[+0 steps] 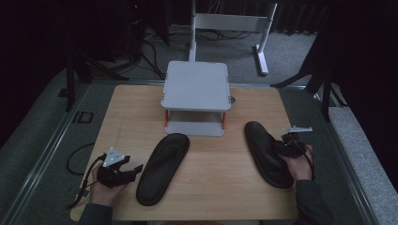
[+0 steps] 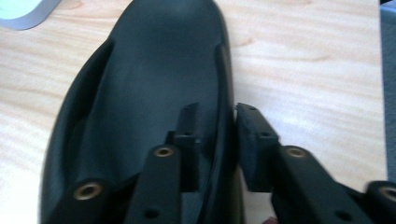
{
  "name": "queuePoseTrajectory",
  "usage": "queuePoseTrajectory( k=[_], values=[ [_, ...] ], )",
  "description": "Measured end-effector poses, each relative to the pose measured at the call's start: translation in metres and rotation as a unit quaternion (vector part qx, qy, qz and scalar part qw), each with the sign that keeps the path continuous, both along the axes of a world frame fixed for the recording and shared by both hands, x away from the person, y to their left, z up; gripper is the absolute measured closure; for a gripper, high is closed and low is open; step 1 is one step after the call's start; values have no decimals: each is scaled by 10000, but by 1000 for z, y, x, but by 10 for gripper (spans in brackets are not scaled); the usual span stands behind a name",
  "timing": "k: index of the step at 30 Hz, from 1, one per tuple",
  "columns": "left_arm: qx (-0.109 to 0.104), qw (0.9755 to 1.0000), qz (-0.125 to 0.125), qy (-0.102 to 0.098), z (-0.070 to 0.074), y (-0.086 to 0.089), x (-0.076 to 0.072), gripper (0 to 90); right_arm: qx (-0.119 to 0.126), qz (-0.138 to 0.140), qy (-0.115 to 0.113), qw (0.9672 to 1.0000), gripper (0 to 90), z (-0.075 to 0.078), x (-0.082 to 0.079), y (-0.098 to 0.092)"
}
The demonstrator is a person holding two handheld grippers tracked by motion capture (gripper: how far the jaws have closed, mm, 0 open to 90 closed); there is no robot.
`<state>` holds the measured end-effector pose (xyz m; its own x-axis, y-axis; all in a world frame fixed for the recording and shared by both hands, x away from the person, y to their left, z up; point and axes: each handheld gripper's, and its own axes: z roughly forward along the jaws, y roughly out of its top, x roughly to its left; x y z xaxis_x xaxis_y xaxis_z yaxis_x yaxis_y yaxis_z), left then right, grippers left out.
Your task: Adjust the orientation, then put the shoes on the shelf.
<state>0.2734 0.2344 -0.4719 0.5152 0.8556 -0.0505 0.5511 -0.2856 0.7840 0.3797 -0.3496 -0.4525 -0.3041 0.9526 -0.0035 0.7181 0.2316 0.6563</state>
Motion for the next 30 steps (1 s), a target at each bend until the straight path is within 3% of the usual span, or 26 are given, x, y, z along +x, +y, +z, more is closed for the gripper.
queuePoseTrajectory(
  k=[1, 7, 10, 14, 16, 19, 22, 24, 27, 30],
  values=[
    [3, 10000, -7, -3, 0, 0, 0, 346, 40, 44, 22, 10000, 610, -1, -4, -1],
    [3, 10000, -14, -9, 0, -1, 0, 346, 184, 224, -33, 9996, 534, -1, -32, -11],
    [3, 10000, -23, -13, 0, -2, -1, 346, 373, 270, -364, 9983, 482, 7, -47, -18],
    [13, 10000, -18, -30, 1, -2, -1, 346, 227, -4, -826, 9963, 474, 18, -62, -29],
    [20, 10000, -14, -41, 1, -2, -1, 346, 4, -203, -908, 9957, 474, 19, -66, -34],
    [15, 10000, -30, -33, 0, -2, -1, 346, -274, -437, -772, 9957, 474, 10, -65, -41],
    [16, 10000, -34, -31, 0, -3, -1, 345, -534, -465, -562, 9959, 473, -4, -64, -42],
    [3, 10000, -29, -34, 0, -3, -1, 345, -581, -391, -430, 9966, 470, -11, -65, -39],
    [1, 10000, -25, -45, 0, -3, -2, 345, -473, -371, -435, 9972, 483, -13, -71, -36],
    [1, 10000, -36, -39, 0, -3, -2, 344, -526, -282, -428, 9973, 484, -14, -77, -30]
  ],
)
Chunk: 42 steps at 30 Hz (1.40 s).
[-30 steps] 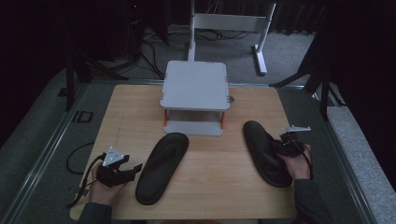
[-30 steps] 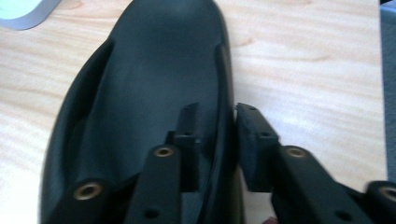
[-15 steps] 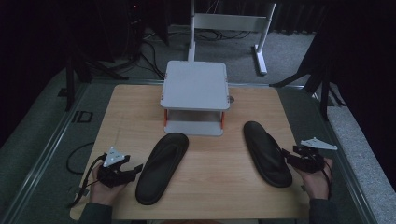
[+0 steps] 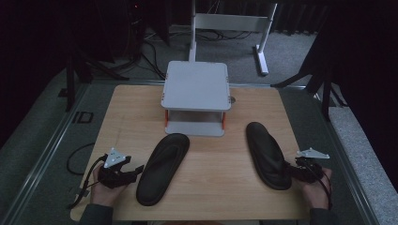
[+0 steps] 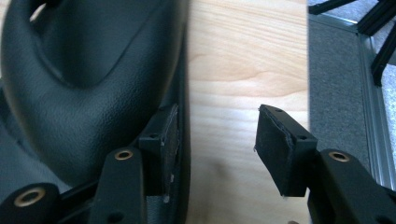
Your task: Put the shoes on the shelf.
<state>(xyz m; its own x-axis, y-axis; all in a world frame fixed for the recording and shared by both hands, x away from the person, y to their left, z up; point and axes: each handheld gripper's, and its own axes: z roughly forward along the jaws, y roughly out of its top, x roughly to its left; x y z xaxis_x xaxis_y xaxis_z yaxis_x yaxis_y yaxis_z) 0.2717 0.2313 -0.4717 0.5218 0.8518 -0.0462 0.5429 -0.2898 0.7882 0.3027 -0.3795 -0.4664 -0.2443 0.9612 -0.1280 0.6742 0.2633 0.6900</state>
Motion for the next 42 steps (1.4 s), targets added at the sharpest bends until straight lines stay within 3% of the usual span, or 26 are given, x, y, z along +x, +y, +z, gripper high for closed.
queuePoseTrajectory(
  k=[4, 7, 13, 16, 18, 20, 24, 26, 28, 30, 32, 36, 38, 42],
  values=[
    [-8, 10000, -12, -4, 0, 0, 1, 345, -30, 289, -11, 9996, 484, 0, -10, 13],
    [9, 10000, -35, 1, 0, -2, 1, 344, -94, 674, -2, 9977, 475, 0, -18, 27],
    [-2, 10000, -35, -21, 1, -1, 0, 344, -214, 1490, 21, 9886, 438, -1, -27, 70],
    [-15, 10000, -29, -28, 1, -1, 0, 344, -198, 1642, 2, 9862, 421, 0, -28, 88],
    [-11, 10000, -33, -17, 1, -1, 0, 344, -103, 1858, 42, 9825, 435, 0, -29, 97],
    [-10, 10000, -40, -16, 1, -2, 0, 344, -204, 2064, 35, 9782, 434, 0, -31, 108],
    [-20, 10000, -56, -5, 0, -3, 0, 344, -179, 2592, 69, 9656, 429, 1, -36, 129],
    [-2, 10000, -75, 1, 0, -4, 0, 344, -159, 2784, 22, 9603, 423, 3, -38, 136],
    [8, 10000, -85, -2, 0, -4, 0, 344, -69, 2899, -28, 9570, 421, 9, -39, 137],
    [-3, 10000, -87, -3, 1, -4, 0, 344, 9, 2862, -144, 9581, 422, 16, -38, 133],
    [-2, 10000, -89, -5, 1, -4, 0, 344, 50, 2735, -296, 9614, 422, 23, -35, 124],
    [-4, 9999, -112, 4, 0, -4, 0, 344, 111, 2323, -502, 9713, 419, 31, -20, 103],
    [-14, 9999, -121, 9, 0, -5, 0, 344, 106, 2022, -568, 9776, 411, 31, -6, 91],
    [-21, 9999, -118, 9, 0, -5, 0, 344, 178, 1481, -576, 9871, 383, 28, 27, 66]
  ],
)
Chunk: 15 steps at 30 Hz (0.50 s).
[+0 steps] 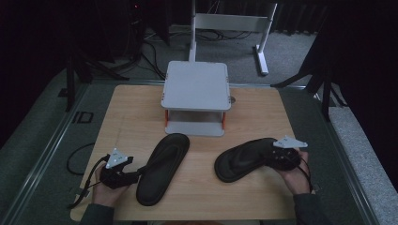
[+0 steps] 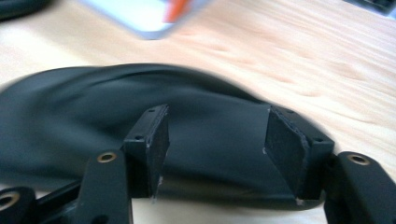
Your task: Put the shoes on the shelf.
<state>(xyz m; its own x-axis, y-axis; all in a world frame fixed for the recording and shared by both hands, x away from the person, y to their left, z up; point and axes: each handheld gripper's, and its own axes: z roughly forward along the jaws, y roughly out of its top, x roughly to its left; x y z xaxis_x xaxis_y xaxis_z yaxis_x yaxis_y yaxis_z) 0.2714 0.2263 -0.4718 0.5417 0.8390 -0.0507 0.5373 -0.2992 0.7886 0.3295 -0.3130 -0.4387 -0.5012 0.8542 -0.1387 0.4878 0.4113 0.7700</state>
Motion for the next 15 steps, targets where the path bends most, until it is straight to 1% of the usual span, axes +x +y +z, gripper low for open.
queuePoseTrajectory(
  k=[3, 4, 7, 8, 10, 11, 12, 13, 15],
  values=[
    [3, 10000, -12, -2, 0, 0, 0, 344, -18, -335, 180, 9993, 356, -7, 25, -16],
    [7, 10000, -12, -3, 0, 0, 0, 344, -27, -397, 249, 9989, 338, -9, 31, -20],
    [12, 10000, -11, -2, 0, 0, 0, 344, 16, -621, 374, 9974, 300, -15, 46, -30],
    [5, 10000, -15, 1, 0, -1, 0, 344, 59, -674, 379, 9970, 299, -16, 50, -33],
    [10, 10000, -15, 18, -1, -1, 0, 344, 226, -682, 520, 9961, 292, -19, 57, -39],
    [10, 10000, -15, 18, -1, -1, 0, 344, 226, -682, 520, 9961, 292, -19, 57, -39],
    [8, 10000, -40, 30, -1, -2, -1, 344, 275, -717, 578, 9954, 292, -21, 60, -41],
    [16, 10000, -52, 33, -1, -2, -1, 344, 421, -709, 728, 9939, 291, -24, 66, -44],
    [21, 10000, -57, 40, -1, -2, -1, 344, 512, -724, 849, 9924, 294, -28, 69, -47]
  ],
)
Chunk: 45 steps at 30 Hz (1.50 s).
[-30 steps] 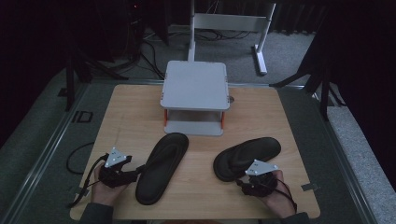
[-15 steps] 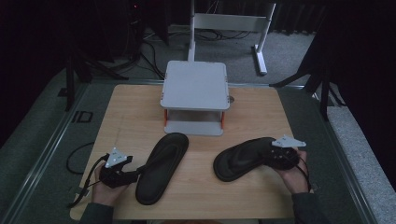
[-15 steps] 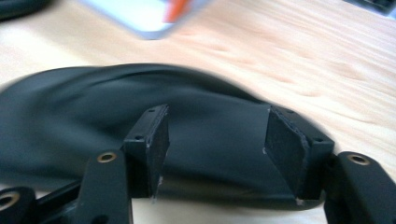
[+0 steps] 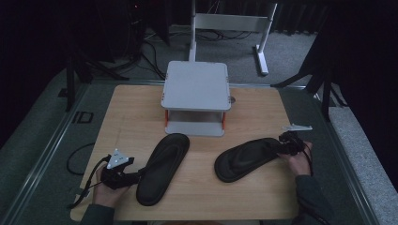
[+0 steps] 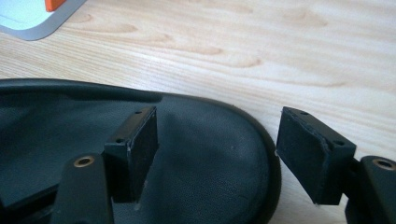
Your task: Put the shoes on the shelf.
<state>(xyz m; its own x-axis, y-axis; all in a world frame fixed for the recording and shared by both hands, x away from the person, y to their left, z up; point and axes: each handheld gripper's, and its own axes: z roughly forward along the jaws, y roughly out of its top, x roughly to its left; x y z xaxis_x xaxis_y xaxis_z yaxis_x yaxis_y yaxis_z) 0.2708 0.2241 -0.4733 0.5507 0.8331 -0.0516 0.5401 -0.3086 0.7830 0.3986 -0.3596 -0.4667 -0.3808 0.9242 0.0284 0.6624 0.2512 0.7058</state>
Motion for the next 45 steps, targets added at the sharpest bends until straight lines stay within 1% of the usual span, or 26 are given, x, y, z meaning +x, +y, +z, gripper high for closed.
queuePoseTrajectory(
  k=[2, 5, 8, 12, 13, 14, 15, 18, 20, 23, 24, 27, 29, 31, 35, 39, 42, 43, 45],
  values=[
    [-5, 10000, -10, -4, 0, -1, 0, 344, 46, -55, 73, 9999, 296, -3, 1, -2],
    [-25, 10000, -36, 13, -1, -1, -1, 344, 121, -94, 93, 9998, 305, -3, -2, -4],
    [-36, 10000, -61, 28, -1, -2, -2, 345, 53, -70, 133, 9999, 312, -3, -6, -7],
    [-8, 9999, -91, 54, -2, -4, -2, 345, -108, -32, 205, 9997, 336, -4, -16, -10],
    [-8, 9999, -98, 57, -3, -4, -2, 345, -101, -30, 169, 9998, 342, -5, -19, -11],
    [-2, 9999, -101, 64, -3, -5, -2, 345, -60, -50, 140, 9999, 330, -6, -20, -13],
    [-6, 9999, -101, 78, -3, -5, -1, 345, -75, -129, 113, 9998, 328, -6, -21, -15],
    [-2, 9999, -124, 101, -4, -6, -1, 345, -42, -232, 109, 9997, 316, -7, -16, -19],
    [19, 9998, -127, 118, -5, -7, 0, 345, -21, -210, 102, 9997, 318, -8, -11, -20],
    [16, 9998, -142, 135, -6, -8, 0, 345, 106, -149, 160, 9997, 332, -10, -5, -19],
    [14, 9998, -147, 141, -6, -8, 0, 345, 195, -130, 202, 9995, 345, -10, -4, -19],
    [15, 9998, -159, 131, -6, -8, -1, 345, 314, -113, 237, 9992, 375, -11, -5, -18],
    [11, 9997, -179, 141, -7, -8, -1, 345, 246, -93, 213, 9994, 370, -10, -11, -16],
    [-12, 9997, -202, 162, -7, -9, -1, 345, 254, -93, 239, 9993, 370, -10, -18, -17],
    [-25, 9996, -208, 177, -7, -10, -1, 346, 103, -47, 157, 9998, 369, -9, -38, -14],
    [-45, 9995, -241, 195, -8, -11, -1, 347, -62, 25, 72, 10000, 369, -7, -60, -6],
    [-57, 9994, -264, 206, -8, -11, -1, 348, -238, 171, -28, 9996, 370, -3, -75, 4],
    [-56, 9994, -266, 203, -8, -11, -1, 348, -268, 239, -54, 9993, 383, -2, -80, 7],
    [-59, 9994, -265, 199, -8, -11, -2, 348, -91, 543, 35, 9985, 395, 0, -88, 14]
  ],
)
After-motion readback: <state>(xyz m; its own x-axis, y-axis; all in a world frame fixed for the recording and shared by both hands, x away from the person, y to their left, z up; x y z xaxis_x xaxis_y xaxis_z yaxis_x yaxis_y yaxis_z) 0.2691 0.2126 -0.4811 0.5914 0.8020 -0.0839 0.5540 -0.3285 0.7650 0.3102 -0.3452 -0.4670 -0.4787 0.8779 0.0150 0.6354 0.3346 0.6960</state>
